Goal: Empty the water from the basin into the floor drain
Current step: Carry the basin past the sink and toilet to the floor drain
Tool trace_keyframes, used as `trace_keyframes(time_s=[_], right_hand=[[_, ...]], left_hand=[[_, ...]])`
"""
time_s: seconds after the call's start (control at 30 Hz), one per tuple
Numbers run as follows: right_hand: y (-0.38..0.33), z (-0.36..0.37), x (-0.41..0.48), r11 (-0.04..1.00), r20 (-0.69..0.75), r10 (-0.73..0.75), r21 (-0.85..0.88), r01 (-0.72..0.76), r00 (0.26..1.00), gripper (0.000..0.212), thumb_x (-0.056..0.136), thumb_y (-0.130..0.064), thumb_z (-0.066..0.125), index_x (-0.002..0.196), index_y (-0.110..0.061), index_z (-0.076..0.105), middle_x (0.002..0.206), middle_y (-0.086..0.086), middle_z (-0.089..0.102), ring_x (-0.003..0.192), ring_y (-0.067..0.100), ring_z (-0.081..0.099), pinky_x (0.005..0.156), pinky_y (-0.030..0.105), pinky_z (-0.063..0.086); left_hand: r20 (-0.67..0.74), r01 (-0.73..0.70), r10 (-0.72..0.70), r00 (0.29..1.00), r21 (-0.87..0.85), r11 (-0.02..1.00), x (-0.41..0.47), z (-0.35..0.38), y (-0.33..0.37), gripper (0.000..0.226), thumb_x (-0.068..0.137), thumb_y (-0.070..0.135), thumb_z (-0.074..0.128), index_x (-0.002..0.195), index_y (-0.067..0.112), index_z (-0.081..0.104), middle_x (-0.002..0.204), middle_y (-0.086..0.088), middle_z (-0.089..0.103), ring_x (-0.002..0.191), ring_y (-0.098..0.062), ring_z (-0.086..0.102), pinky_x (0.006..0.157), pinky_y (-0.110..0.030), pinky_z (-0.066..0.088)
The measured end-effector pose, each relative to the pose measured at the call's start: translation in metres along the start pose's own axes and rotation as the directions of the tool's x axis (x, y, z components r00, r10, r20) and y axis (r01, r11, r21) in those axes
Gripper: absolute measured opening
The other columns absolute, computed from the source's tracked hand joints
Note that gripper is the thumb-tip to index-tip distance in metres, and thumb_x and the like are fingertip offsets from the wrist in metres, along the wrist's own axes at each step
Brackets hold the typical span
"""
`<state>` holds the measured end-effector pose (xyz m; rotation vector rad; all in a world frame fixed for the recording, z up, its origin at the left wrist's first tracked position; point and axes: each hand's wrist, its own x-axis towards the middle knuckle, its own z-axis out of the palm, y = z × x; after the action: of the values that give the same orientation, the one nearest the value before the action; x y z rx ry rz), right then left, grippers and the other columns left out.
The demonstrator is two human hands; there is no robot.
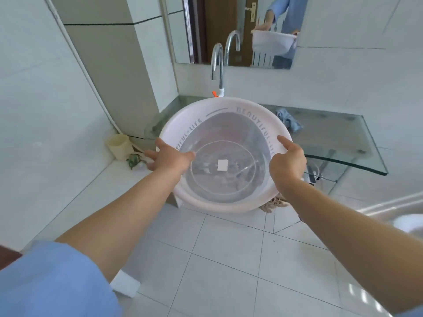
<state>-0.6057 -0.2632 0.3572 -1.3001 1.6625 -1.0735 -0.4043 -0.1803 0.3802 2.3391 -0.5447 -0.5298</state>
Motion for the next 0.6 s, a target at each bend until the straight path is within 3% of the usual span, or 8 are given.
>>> trace_keyframes(time_s=[0.23, 0.4, 0.6], right_hand=[[0.044, -0.124, 0.029, 0.999, -0.093, 0.044, 0.007, -0.044, 0.995, 0.07, 0.079, 0.01, 0.032, 0.13, -0.034, 0.052, 0.134, -0.003, 0.051, 0.12, 0.026, 0.051, 0.097, 0.044, 0.049], [0.08, -0.211, 0.047, 0.998, -0.164, 0.054, -0.024, -0.058, 0.985, 0.071, 0.077, 0.011, 0.031, 0.132, -0.028, 0.052, 0.136, 0.0, 0.05, 0.127, 0.025, 0.045, 0.105, 0.039, 0.043], [0.118, -0.292, 0.067, 0.996, -0.251, 0.079, -0.031, -0.089, 0.965, 0.074, 0.075, 0.013, 0.03, 0.133, -0.028, 0.052, 0.137, -0.001, 0.049, 0.13, 0.022, 0.043, 0.108, 0.036, 0.039]], left_hand=[[0.09, -0.068, 0.068, 0.994, -0.001, 0.998, -0.089, 0.083, 0.046, 0.102, 0.069, 0.045, 0.074, 0.145, 0.029, 0.007, 0.154, -0.017, -0.002, 0.133, -0.045, 0.029, 0.106, -0.054, 0.036], [0.148, -0.103, 0.103, 0.984, -0.007, 0.995, -0.156, 0.145, 0.073, 0.102, 0.072, 0.043, 0.074, 0.146, 0.021, 0.007, 0.154, -0.017, 0.001, 0.135, -0.045, 0.025, 0.11, -0.049, 0.03], [0.225, -0.148, 0.141, 0.964, 0.015, 0.989, -0.218, 0.208, 0.099, 0.097, 0.074, 0.045, 0.071, 0.145, 0.023, 0.009, 0.154, -0.017, 0.006, 0.135, -0.041, 0.025, 0.107, -0.05, 0.031]])
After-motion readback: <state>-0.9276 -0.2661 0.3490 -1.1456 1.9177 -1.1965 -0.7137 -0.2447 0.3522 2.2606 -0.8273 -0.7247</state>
